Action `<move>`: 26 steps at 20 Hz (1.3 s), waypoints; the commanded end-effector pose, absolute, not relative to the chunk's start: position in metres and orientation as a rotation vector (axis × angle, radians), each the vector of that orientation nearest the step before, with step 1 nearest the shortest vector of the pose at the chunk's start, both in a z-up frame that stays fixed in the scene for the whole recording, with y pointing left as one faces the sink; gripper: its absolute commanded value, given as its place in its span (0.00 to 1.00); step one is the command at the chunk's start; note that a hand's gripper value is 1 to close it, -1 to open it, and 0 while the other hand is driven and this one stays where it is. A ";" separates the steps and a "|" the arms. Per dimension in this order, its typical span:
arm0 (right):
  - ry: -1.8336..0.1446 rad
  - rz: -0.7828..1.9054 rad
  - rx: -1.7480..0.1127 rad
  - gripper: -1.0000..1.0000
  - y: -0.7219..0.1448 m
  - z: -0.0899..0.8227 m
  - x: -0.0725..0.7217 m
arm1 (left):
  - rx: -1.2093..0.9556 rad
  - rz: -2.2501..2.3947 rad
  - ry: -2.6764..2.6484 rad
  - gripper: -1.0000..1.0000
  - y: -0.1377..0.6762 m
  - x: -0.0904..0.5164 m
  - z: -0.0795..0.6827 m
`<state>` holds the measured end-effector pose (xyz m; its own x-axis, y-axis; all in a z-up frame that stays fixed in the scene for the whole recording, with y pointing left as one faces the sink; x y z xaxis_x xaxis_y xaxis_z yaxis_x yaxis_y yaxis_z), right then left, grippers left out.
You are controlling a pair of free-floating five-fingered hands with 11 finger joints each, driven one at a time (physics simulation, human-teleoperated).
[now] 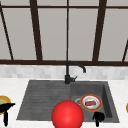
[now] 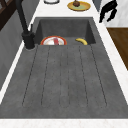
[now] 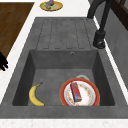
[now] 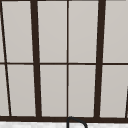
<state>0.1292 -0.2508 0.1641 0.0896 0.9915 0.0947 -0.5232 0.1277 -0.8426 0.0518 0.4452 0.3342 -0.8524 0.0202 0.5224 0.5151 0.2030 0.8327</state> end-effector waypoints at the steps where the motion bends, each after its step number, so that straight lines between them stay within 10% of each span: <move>1: -0.806 1.296 -0.743 0.50 -0.251 0.164 0.129 | -0.389 -1.617 -2.088 0.00 0.458 0.050 0.334; 26: -0.806 1.296 -0.743 0.50 -0.251 0.164 0.129 | -0.383 -1.635 -2.004 0.00 0.484 0.058 0.346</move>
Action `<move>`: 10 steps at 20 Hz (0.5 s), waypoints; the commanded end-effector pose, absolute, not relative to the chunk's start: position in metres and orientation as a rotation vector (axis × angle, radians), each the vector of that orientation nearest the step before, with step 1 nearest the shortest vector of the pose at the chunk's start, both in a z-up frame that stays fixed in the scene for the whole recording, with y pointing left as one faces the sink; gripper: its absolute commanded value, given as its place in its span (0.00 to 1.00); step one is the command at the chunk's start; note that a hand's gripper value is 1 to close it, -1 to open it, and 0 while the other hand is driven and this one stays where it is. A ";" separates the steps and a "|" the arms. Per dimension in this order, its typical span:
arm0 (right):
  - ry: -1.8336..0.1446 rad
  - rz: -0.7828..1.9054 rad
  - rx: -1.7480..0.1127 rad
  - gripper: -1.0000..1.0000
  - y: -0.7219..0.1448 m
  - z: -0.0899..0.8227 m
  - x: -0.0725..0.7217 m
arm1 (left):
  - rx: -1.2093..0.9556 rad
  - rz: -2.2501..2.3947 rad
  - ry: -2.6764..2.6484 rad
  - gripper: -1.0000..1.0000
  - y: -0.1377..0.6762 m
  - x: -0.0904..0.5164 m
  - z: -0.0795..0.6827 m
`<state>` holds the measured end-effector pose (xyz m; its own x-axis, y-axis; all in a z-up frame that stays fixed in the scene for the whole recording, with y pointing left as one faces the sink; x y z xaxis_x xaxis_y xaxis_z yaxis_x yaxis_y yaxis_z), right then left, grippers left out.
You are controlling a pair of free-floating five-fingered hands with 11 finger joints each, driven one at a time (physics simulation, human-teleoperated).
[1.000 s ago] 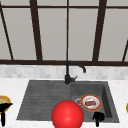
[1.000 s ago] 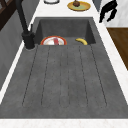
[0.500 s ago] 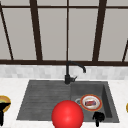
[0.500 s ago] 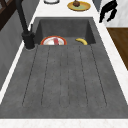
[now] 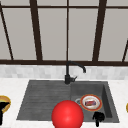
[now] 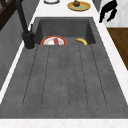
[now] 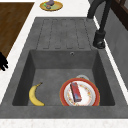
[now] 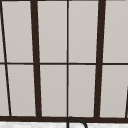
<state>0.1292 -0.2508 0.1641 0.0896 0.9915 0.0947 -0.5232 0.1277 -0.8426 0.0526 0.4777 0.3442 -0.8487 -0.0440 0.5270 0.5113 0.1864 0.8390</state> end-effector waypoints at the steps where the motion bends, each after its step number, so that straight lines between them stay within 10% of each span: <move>1: -0.806 1.296 -0.743 0.50 -0.251 0.164 0.129 | -0.377 -1.636 -2.009 0.00 0.485 0.060 0.345; 10: -0.806 1.296 -0.743 0.50 -0.251 0.164 0.129 | -0.515 -1.637 -1.972 0.00 0.515 0.102 0.327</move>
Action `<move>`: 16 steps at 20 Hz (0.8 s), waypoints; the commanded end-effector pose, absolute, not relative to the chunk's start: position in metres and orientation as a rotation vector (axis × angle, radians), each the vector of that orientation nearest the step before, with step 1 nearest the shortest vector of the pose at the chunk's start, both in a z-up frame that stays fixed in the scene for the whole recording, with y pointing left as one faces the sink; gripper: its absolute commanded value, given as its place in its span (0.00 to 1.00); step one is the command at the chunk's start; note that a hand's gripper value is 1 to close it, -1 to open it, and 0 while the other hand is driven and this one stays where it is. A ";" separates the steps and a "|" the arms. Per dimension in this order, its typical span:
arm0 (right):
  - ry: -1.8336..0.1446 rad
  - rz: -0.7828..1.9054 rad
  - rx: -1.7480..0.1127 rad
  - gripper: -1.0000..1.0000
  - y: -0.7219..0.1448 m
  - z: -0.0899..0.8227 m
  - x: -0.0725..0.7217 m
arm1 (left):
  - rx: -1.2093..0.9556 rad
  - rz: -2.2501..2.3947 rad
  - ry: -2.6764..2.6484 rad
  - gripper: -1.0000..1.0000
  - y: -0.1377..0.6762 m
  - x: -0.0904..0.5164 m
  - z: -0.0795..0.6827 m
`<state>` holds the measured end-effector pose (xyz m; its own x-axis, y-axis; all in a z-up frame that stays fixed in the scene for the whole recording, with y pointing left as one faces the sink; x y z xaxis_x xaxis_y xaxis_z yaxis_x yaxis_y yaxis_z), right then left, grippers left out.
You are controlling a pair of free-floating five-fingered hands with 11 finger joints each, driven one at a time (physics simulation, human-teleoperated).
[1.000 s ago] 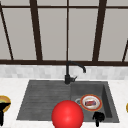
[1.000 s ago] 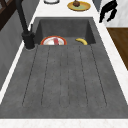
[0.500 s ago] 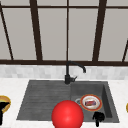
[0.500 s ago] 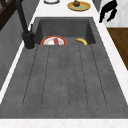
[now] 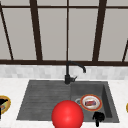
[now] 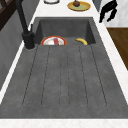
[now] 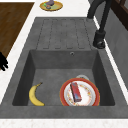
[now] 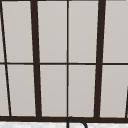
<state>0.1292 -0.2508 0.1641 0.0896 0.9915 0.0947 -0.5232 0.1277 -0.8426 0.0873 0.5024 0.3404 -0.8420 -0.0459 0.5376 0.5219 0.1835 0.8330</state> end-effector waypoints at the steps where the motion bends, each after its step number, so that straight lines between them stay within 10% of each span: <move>1: -0.806 1.296 -0.743 0.50 -0.251 0.164 0.129 | -0.517 -1.637 -1.968 0.00 0.519 0.108 0.324; 16: -0.806 1.296 -0.743 0.50 -0.251 0.164 0.129 | -0.539 -1.649 -1.950 0.00 0.584 0.221 0.221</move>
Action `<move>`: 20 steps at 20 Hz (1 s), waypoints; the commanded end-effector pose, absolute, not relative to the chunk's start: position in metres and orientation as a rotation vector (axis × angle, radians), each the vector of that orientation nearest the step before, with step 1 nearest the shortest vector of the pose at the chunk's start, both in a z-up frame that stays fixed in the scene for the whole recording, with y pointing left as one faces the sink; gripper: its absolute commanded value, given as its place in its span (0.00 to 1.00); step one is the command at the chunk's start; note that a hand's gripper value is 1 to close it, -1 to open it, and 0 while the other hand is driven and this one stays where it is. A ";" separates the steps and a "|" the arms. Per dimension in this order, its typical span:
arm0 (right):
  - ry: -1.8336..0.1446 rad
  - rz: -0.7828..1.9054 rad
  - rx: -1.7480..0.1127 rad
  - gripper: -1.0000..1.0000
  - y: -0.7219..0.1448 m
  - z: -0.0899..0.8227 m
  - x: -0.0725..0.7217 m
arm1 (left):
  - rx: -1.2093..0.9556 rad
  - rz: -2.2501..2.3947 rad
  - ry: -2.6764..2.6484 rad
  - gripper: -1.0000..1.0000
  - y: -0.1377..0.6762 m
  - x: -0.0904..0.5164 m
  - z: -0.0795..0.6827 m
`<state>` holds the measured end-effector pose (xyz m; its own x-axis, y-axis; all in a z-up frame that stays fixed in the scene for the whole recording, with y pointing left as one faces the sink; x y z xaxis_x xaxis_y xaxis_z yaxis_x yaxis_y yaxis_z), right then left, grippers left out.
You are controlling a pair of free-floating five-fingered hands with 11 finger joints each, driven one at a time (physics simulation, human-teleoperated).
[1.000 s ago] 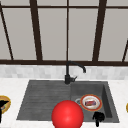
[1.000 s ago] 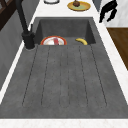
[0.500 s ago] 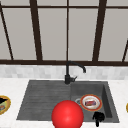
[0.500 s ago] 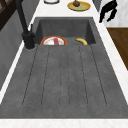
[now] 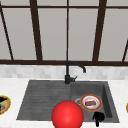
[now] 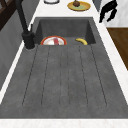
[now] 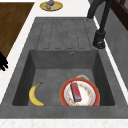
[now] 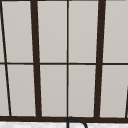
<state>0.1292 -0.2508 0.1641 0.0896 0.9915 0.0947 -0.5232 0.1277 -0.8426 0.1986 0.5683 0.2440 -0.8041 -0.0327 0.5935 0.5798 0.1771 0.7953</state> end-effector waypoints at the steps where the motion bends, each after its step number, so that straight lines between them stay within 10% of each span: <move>1: -0.806 1.296 -0.743 0.50 -0.251 0.164 0.129 | -0.547 -1.652 -1.949 0.00 0.589 0.229 0.213; 20: -0.806 1.296 -0.743 0.50 -0.251 0.164 0.129 | -0.731 -1.546 -1.952 0.00 0.659 0.335 0.089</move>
<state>0.1292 -0.2508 0.1641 0.0896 0.9915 0.0947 -0.5232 0.1277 -0.8426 0.3213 0.6500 0.1191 -0.7376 0.0569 0.6728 0.6606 0.2671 0.7016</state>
